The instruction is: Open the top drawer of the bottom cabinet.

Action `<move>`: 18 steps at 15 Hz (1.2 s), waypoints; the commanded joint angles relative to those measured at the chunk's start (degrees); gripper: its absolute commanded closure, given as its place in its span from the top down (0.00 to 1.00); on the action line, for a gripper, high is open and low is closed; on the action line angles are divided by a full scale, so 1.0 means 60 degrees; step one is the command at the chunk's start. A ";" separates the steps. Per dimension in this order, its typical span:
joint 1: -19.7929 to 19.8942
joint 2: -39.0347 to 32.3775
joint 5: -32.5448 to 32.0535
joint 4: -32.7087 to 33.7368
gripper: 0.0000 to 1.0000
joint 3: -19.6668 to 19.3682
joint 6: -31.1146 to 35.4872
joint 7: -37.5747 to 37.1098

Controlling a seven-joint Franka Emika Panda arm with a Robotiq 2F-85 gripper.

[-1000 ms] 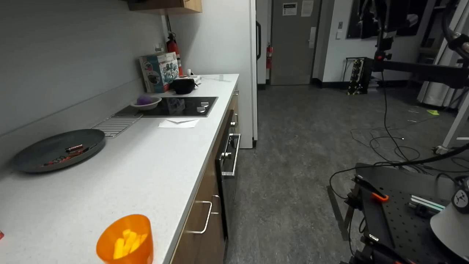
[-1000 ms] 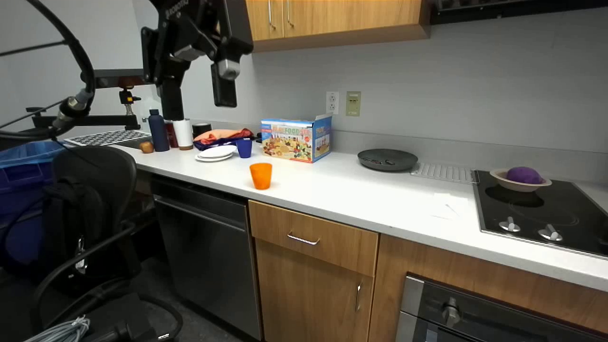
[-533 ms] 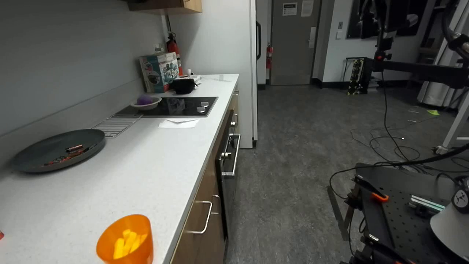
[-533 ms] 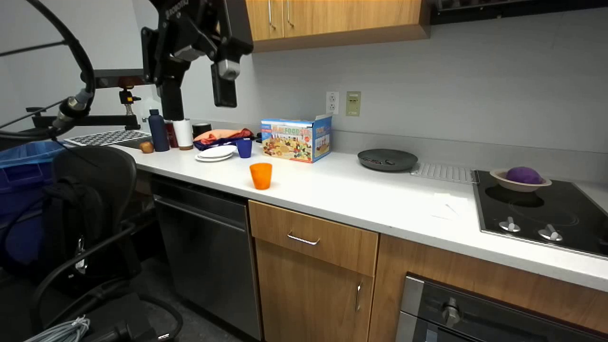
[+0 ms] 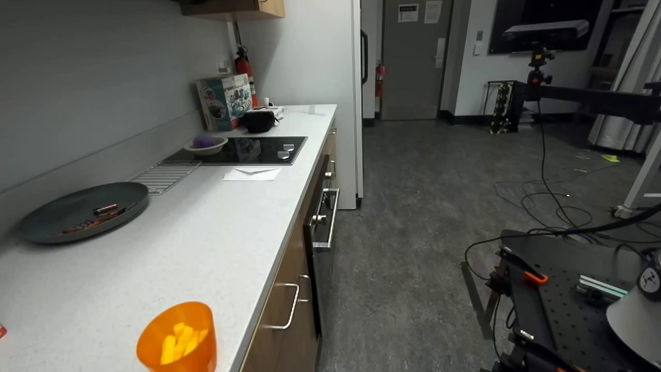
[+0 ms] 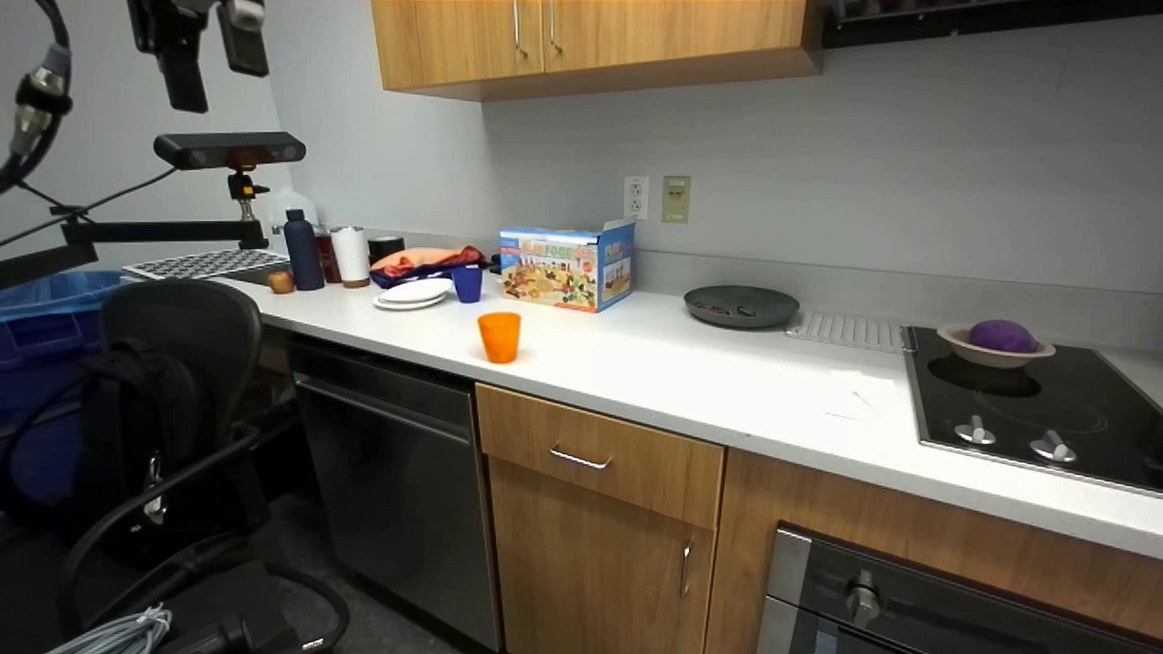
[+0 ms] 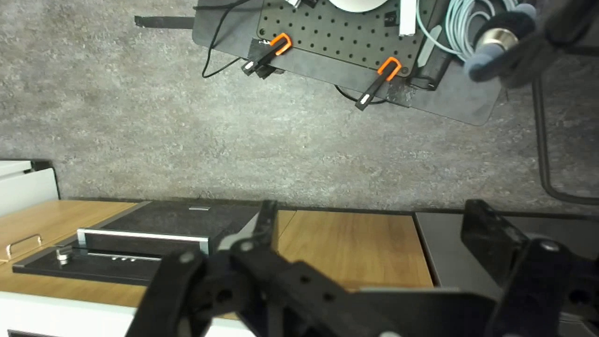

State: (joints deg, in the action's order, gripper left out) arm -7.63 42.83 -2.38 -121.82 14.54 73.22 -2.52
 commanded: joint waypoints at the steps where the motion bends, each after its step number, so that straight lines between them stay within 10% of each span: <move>1: -0.0198 -0.0095 0.0028 0.0214 1.00 0.0092 -0.0119 -0.0275; 6: -0.0191 -0.0337 0.0050 0.0357 1.00 0.0075 -0.0176 -0.0326; 18: 0.0861 -0.4050 0.0669 -0.1641 1.00 -0.0301 0.4605 -0.3944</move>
State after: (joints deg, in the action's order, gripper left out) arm -3.13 25.04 -0.17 -133.67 13.06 97.12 -21.63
